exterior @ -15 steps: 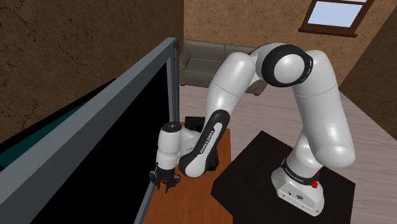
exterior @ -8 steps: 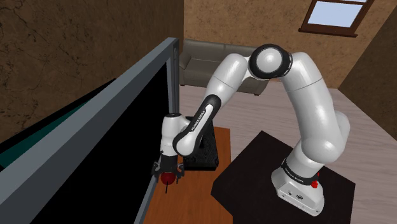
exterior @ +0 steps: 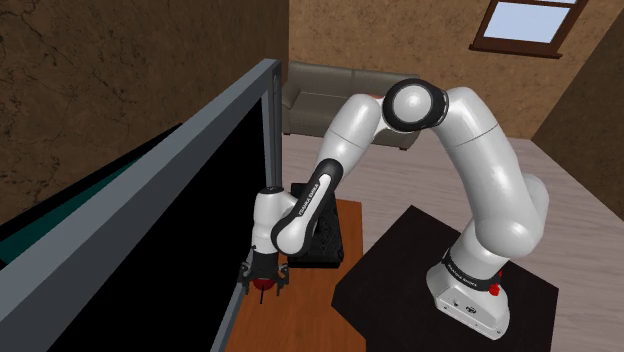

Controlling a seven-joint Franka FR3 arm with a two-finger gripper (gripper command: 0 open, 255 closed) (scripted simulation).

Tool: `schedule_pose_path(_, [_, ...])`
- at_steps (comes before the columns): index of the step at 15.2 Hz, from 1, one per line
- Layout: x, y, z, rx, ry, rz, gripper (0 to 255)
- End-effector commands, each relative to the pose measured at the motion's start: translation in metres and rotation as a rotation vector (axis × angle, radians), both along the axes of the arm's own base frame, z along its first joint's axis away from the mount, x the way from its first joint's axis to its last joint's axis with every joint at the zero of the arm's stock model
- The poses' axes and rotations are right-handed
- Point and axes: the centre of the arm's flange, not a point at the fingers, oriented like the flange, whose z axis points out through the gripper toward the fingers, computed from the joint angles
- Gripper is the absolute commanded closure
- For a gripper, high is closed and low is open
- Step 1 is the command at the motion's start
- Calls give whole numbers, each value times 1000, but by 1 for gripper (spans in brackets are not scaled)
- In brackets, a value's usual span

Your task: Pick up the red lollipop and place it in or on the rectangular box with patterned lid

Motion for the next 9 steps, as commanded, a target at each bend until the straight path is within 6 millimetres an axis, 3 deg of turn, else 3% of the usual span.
schedule_pose_path(1, [0,0,0,0,0,0,0])
schedule_pose_path(4, [0,0,0,0,0,0,0])
schedule_pose_path(5, [0,0,0,0,0,0,255])
schedule_pose_path(9, [0,0,0,0,0,0,255])
